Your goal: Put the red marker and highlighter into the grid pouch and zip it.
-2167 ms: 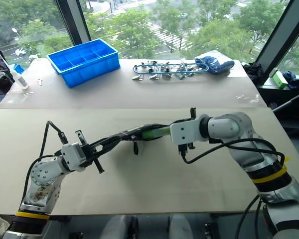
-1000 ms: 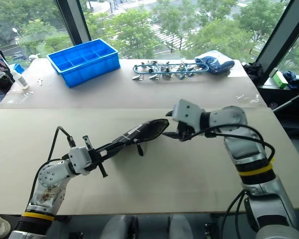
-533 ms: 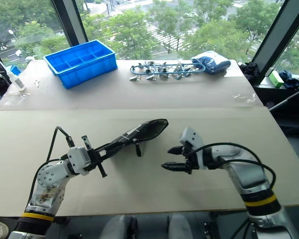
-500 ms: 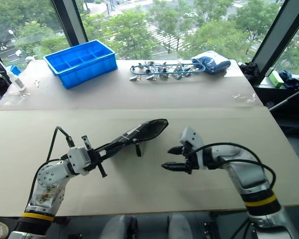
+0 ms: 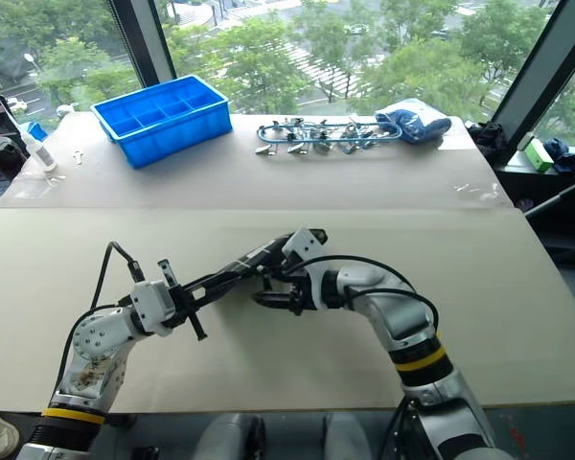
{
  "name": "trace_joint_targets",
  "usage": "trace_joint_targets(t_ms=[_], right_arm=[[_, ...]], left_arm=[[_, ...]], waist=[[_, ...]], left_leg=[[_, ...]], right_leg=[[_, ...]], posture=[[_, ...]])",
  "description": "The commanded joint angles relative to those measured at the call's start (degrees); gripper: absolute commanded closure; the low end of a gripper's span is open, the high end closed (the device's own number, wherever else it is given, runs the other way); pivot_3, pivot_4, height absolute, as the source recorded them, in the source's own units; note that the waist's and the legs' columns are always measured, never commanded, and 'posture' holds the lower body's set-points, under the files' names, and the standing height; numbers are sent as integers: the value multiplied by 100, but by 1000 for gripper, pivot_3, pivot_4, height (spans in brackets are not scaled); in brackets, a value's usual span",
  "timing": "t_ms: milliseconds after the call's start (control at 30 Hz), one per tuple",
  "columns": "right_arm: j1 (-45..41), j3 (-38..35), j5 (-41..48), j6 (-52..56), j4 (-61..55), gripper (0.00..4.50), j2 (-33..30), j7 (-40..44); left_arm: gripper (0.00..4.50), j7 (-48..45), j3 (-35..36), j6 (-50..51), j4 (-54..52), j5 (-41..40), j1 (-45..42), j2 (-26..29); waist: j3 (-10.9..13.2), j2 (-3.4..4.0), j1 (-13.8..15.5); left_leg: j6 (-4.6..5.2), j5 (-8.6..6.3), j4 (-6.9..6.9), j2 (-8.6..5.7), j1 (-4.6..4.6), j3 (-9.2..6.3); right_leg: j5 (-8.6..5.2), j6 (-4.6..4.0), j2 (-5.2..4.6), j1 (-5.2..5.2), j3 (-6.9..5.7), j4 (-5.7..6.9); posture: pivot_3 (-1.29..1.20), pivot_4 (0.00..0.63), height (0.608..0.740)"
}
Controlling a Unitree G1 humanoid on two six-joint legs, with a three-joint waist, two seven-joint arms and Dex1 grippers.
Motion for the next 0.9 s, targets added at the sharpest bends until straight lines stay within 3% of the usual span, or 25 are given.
trace_joint_targets(t_ms=[33,100,333,700,900], right_arm=[[-70,-51,51,-13,-137,1459,-42,-51],[-41,-57,56,-50,-191,1954,-129,-30],[-60,-133,172,-29,-186,4361,-340,30],[71,-285,294,-46,-401,4443,-726,175],[14,-665,90,-256,63,4443,-1310,177]], left_arm=[[4500,48,5,-29,-183,-21,-37,-18],[4500,51,10,-27,-199,-22,-22,-21],[4500,56,39,-39,-136,-25,-55,-24],[4500,59,45,-47,-139,-20,-44,-18],[4500,63,56,-52,-144,-18,-42,-10]], waist=[[0,0,-2],[0,0,-3],[0,0,-17],[0,0,-15],[0,0,-7]], left_leg=[[0,0,0,0,0,0],[0,0,0,0,0,0],[0,0,0,0,0,0],[0,0,0,0,-1,-2],[0,0,0,0,0,-2]], right_leg=[[0,0,0,0,0,0],[0,0,-1,0,0,0],[0,0,0,0,1,0],[0,0,-1,0,1,-1],[0,0,-1,1,1,-2]], posture=[[0,150,740],[0,150,740],[0,150,740],[0,150,740],[0,150,740]])
